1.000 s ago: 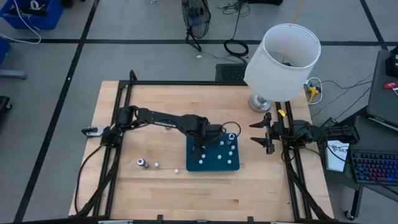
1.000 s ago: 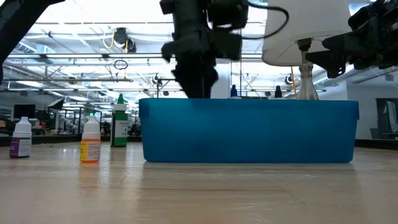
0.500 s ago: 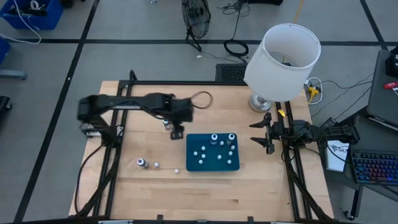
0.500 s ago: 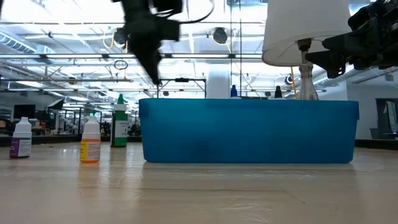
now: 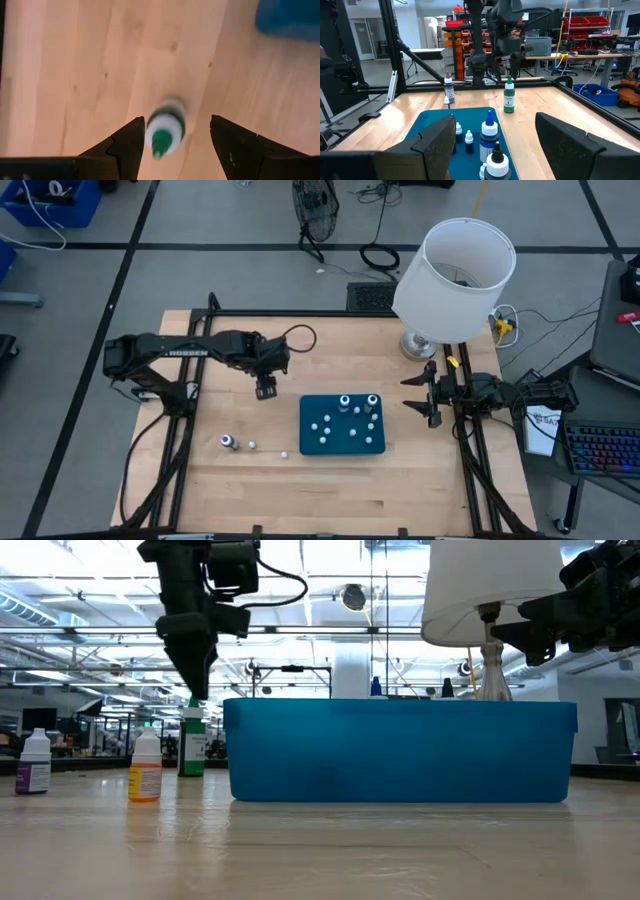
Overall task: Pick & Place food coloring
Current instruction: Put the big green food coloring bottle into the blue bin
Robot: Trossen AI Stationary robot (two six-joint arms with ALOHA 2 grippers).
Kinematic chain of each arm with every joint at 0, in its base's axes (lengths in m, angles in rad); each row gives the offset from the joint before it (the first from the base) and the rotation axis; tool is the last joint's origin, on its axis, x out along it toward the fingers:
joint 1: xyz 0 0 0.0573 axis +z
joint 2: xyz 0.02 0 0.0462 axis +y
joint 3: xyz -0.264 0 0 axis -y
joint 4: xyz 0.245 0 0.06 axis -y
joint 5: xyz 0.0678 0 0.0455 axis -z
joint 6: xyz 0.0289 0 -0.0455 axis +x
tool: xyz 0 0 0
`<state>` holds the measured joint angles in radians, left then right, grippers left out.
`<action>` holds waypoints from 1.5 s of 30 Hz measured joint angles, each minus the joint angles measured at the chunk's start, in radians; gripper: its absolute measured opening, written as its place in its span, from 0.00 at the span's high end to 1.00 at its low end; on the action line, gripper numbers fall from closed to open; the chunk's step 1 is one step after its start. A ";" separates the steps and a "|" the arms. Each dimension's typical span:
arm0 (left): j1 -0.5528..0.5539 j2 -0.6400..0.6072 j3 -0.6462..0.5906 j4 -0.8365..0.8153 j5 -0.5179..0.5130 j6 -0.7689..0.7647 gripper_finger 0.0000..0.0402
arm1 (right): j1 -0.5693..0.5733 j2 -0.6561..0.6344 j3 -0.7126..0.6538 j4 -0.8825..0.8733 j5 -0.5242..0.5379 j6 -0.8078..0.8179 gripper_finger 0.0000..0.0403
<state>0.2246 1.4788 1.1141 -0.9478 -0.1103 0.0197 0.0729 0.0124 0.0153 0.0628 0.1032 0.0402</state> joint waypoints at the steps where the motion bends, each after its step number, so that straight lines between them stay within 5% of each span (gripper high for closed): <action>1: 0.001 0.000 0.000 -0.017 -0.001 0.000 0.43 | 0.000 0.000 0.000 0.000 0.000 0.000 0.35; 33: 0.081 0.022 -0.171 0.178 0.072 0.057 0.44 | 0.000 0.000 0.000 0.000 0.000 0.000 0.35; 40: 0.082 0.041 -0.170 0.207 0.058 0.079 0.64 | 0.000 0.000 0.000 0.000 0.000 0.000 0.35; 45: 0.067 0.035 -0.156 0.185 0.055 0.125 0.64 | 0.000 0.000 0.000 0.000 0.000 0.000 0.35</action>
<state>0.2916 1.5139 0.9579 -0.7626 -0.0555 0.1445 0.0727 0.0125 0.0154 0.0628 0.1032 0.0402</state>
